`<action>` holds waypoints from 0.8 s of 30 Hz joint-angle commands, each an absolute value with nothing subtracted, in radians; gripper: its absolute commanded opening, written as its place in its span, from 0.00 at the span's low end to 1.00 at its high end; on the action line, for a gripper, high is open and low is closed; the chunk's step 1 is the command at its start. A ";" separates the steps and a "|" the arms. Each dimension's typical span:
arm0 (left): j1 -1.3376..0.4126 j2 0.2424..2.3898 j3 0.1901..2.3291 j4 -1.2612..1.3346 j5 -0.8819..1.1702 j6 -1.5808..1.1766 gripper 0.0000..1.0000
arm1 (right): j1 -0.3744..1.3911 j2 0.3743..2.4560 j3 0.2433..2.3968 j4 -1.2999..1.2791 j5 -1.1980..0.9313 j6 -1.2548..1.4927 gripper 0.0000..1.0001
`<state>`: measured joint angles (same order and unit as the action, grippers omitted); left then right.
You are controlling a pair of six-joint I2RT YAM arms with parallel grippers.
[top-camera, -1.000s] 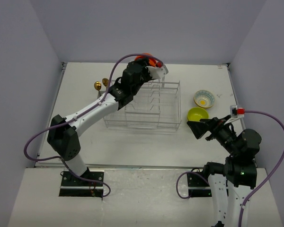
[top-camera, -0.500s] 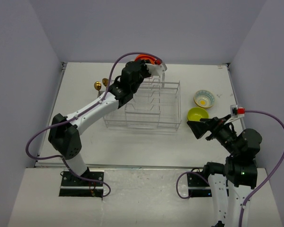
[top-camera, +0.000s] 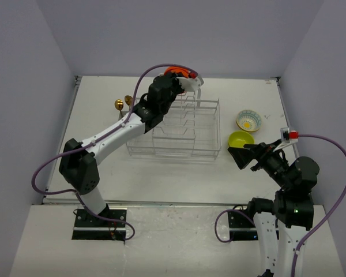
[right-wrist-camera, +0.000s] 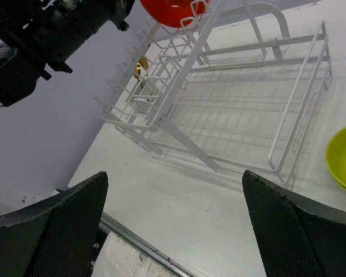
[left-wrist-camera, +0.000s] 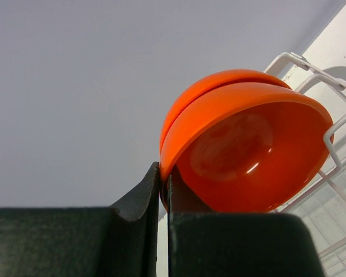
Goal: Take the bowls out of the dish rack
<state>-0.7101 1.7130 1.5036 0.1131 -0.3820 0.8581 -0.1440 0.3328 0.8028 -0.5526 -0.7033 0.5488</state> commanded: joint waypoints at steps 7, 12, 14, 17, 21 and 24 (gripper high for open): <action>-0.776 1.686 1.454 0.367 -0.526 0.940 0.00 | -0.143 0.342 0.834 -0.532 -0.730 0.531 0.99; -0.784 1.657 1.454 0.382 -0.537 0.920 0.00 | -0.141 0.347 0.838 -0.534 -0.730 0.529 0.99; -0.798 1.641 1.450 0.420 -0.572 0.920 0.00 | -0.141 0.350 0.838 -0.529 -0.732 0.531 0.99; -0.818 1.620 1.434 0.472 -0.618 0.919 0.00 | -0.141 0.351 0.839 -0.523 -0.727 0.534 0.99; -0.842 1.600 1.410 0.531 -0.655 0.920 0.00 | -0.141 0.356 0.847 -0.526 -0.723 0.531 0.99; -0.857 1.579 1.393 0.558 -0.666 0.902 0.00 | -0.141 0.357 0.841 -0.514 -0.724 0.535 0.99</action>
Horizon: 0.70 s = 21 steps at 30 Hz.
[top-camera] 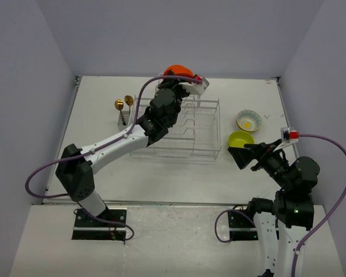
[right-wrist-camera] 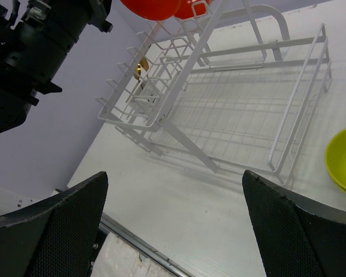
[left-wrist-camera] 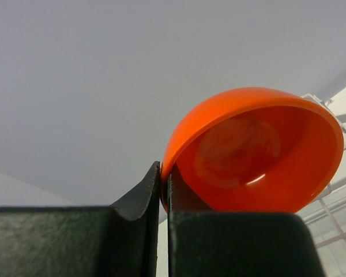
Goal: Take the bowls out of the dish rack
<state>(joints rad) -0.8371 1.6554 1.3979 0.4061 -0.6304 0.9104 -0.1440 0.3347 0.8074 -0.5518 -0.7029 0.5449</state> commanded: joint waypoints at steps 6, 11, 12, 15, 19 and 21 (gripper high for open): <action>-0.896 1.549 1.397 0.560 -0.699 0.844 0.00 | -0.138 0.380 0.838 -0.496 -0.723 0.541 0.99; -0.997 1.591 1.619 0.260 -0.921 0.558 0.00 | -0.135 0.457 0.873 -0.468 -0.759 0.561 0.99; -1.015 1.604 1.778 0.136 -0.952 0.441 0.00 | -0.137 0.477 0.888 -0.463 -0.785 0.575 0.99; -1.040 1.695 2.038 -0.512 -0.927 -0.132 0.00 | -0.130 0.549 0.946 -0.440 -0.769 0.618 0.97; -1.043 1.694 2.064 -0.710 -0.743 -0.415 0.00 | -0.025 0.649 1.145 -0.507 -0.604 0.601 0.92; -1.043 1.677 2.022 -0.706 -0.709 -0.462 0.00 | 0.122 0.747 1.247 -0.589 -0.462 0.531 0.91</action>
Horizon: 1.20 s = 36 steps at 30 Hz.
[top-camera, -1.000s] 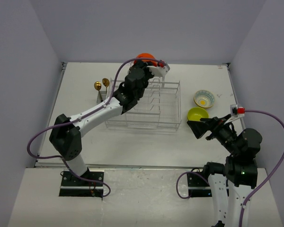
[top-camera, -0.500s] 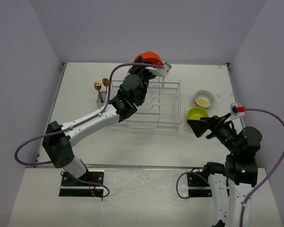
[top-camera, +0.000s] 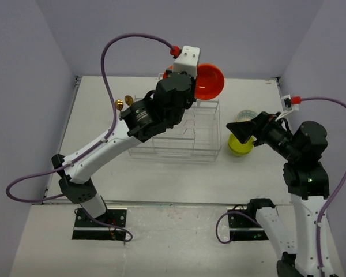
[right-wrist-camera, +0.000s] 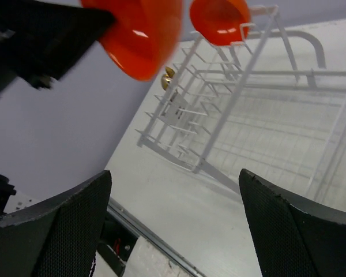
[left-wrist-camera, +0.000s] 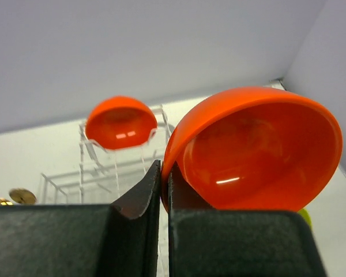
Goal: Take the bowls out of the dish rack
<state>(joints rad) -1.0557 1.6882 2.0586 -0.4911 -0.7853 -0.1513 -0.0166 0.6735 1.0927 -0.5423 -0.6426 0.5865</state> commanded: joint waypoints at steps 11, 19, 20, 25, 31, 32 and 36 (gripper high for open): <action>-1.043 1.669 2.014 -0.718 -0.580 -0.560 0.00 | 0.409 1.025 1.528 -0.773 0.053 0.413 0.82; -1.043 1.694 1.999 -0.701 -0.563 -0.568 0.00 | 0.549 1.210 1.655 -0.876 0.403 0.370 0.54; -1.043 1.689 1.990 -0.695 -0.564 -0.569 0.00 | 0.552 1.219 1.652 -0.874 0.414 0.371 0.47; -1.042 1.681 1.954 -0.664 -0.574 -0.572 0.00 | 0.574 1.215 1.586 -0.838 0.456 0.388 0.13; -1.031 1.677 1.982 -0.660 -0.554 -0.545 0.00 | 0.575 1.155 1.523 -0.842 0.445 0.411 0.00; -1.028 1.674 1.993 -0.655 -0.548 -0.532 0.50 | 0.575 1.143 1.519 -0.847 0.427 0.417 0.00; -1.025 1.619 2.046 -0.679 -0.593 -0.470 1.00 | 0.555 1.011 1.474 -0.896 0.342 0.434 0.00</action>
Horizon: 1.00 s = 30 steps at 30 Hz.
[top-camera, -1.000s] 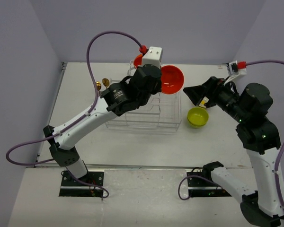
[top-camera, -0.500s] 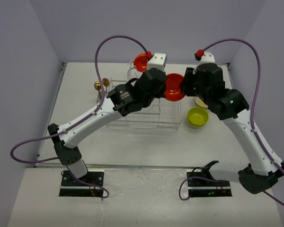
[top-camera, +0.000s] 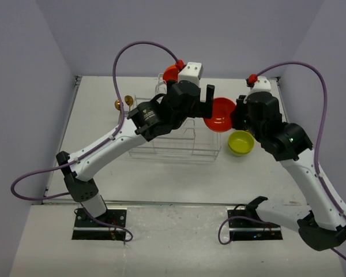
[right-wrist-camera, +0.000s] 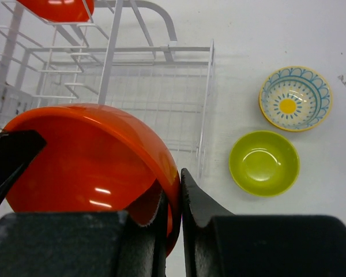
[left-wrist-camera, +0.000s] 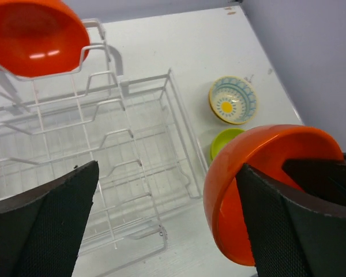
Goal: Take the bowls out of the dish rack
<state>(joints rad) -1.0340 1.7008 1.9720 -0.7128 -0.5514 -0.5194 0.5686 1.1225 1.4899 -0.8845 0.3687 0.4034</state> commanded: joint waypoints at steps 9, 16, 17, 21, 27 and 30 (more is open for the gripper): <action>-0.891 1.240 1.738 -0.613 -0.695 -0.451 1.00 | 0.555 0.937 1.180 -0.978 -0.020 0.471 0.00; -0.819 1.153 1.618 -0.590 -0.669 -0.405 1.00 | 0.609 0.896 0.812 -0.804 -0.062 0.589 0.00; -0.818 1.160 1.624 -0.595 -0.661 -0.397 1.00 | 0.609 0.908 0.774 -0.776 -0.060 0.589 0.00; -0.818 1.177 1.608 -0.575 -0.620 -0.391 1.00 | 0.617 1.029 0.726 -0.704 -0.077 0.606 0.00; -0.818 1.183 1.568 -0.525 -0.546 -0.367 1.00 | 0.623 1.169 0.666 -0.549 -0.097 0.621 0.00; -0.815 1.204 1.586 -0.531 -0.552 -0.351 1.00 | 0.624 1.175 0.653 -0.532 -0.077 0.632 0.00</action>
